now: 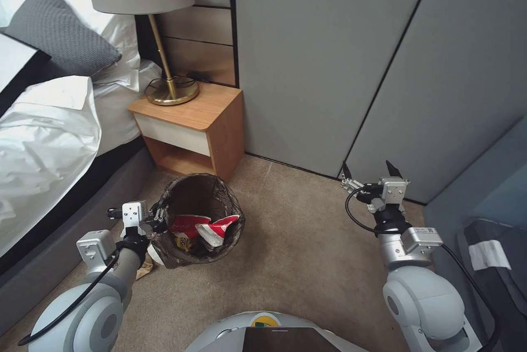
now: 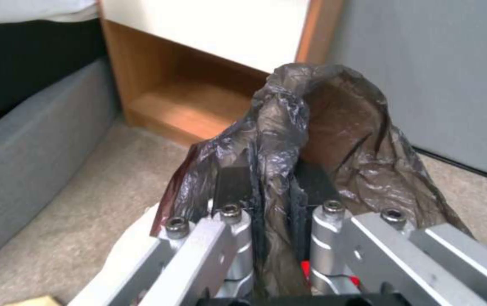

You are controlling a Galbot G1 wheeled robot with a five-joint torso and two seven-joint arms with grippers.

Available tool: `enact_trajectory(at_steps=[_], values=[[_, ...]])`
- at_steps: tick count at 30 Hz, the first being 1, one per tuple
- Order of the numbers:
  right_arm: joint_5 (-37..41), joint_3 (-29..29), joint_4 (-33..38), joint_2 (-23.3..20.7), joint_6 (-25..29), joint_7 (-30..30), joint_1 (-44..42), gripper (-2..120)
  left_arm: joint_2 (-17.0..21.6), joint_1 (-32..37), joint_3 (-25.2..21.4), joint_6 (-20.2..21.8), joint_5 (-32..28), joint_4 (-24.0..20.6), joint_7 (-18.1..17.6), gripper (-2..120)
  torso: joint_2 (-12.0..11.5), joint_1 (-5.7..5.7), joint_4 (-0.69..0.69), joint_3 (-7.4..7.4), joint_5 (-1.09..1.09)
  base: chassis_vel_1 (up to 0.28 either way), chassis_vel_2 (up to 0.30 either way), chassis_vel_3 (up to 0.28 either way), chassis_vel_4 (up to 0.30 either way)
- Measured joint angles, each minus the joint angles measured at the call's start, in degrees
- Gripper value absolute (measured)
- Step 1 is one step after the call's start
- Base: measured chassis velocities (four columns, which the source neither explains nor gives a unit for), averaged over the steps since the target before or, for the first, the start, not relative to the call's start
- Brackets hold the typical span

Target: Pick up the trash bin, then pick up the garbage from the floor and place it into the trash bin.

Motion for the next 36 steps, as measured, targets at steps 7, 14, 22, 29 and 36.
enact_trajectory(at_steps=[7,14,22,29,36], values=[[0.6,-1.0,-0.5,-0.6,-0.6,0.2,1.1,100,0.0,0.0,0.0,-0.1,0.1,0.0,0.0,8,0.0,0.0,0.0,0.0,0.0,0.059,0.051,0.054,0.055],[0.6,-1.2,-0.6,-0.3,-0.6,0.2,0.8,100,-0.1,-0.2,0.0,-0.1,0.1,0.0,0.0,8,0.0,0.0,0.0,0.0,0.0,0.059,0.056,0.055,0.055],[0.5,-1.9,-0.8,-0.2,-0.9,1.6,1.1,100,-0.1,-0.3,-0.1,-0.1,0.1,0.0,0.1,8,0.0,0.0,0.0,0.0,0.0,0.055,0.053,0.065,0.06],[0.5,-2.1,-1.0,-0.2,-1.0,1.8,1.3,100,-0.1,-0.3,-0.4,-0.2,0.0,0.0,0.2,8,0.0,0.0,0.0,0.0,0.0,0.067,0.07,0.076,0.059],[0.6,-1.8,-1.0,-0.2,-1.0,2.0,1.1,100,-0.1,-0.2,-0.3,-0.3,0.0,0.0,0.2,8,0.0,0.0,0.0,0.0,0.0,0.063,0.056,0.07,0.067]])
